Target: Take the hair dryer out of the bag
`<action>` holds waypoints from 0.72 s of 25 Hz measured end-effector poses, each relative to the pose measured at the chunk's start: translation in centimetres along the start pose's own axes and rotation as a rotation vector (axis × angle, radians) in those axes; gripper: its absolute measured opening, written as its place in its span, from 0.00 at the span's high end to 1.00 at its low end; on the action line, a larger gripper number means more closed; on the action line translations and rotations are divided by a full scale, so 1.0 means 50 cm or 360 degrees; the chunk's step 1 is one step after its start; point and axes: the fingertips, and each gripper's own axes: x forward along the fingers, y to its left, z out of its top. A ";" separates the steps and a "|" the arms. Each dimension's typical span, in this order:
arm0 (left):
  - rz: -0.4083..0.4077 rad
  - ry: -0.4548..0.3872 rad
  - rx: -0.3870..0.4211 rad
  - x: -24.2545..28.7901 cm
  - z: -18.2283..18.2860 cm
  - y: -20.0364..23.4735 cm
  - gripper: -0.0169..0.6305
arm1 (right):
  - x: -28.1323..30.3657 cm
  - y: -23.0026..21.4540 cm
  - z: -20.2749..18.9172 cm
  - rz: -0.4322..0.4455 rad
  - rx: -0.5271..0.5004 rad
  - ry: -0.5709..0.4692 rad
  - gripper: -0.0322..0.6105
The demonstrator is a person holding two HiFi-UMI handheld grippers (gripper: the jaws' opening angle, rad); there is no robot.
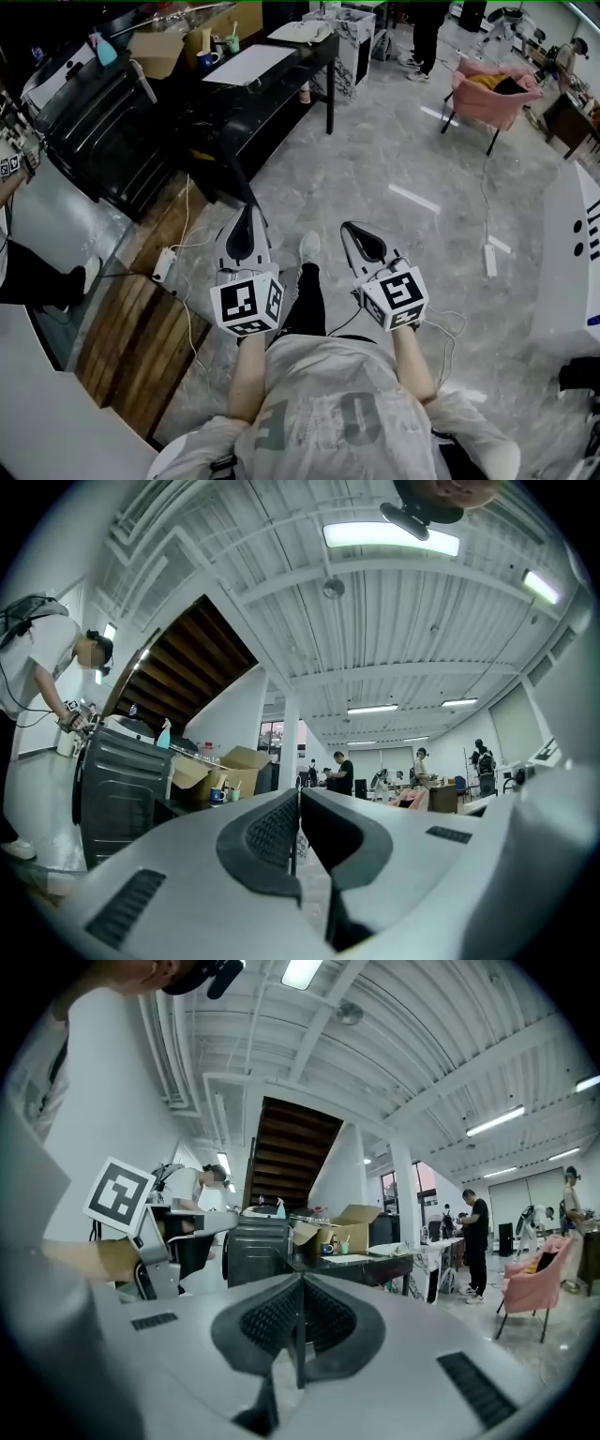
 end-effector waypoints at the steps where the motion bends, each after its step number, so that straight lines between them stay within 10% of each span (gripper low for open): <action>1: -0.0017 -0.0010 -0.0003 0.022 -0.007 -0.002 0.92 | 0.018 -0.012 -0.002 0.0007 -0.0020 -0.0003 0.90; 18: -0.0137 -0.0070 0.0070 0.527 -0.101 0.066 0.93 | 0.479 -0.286 -0.024 0.0060 -0.0009 -0.0006 0.90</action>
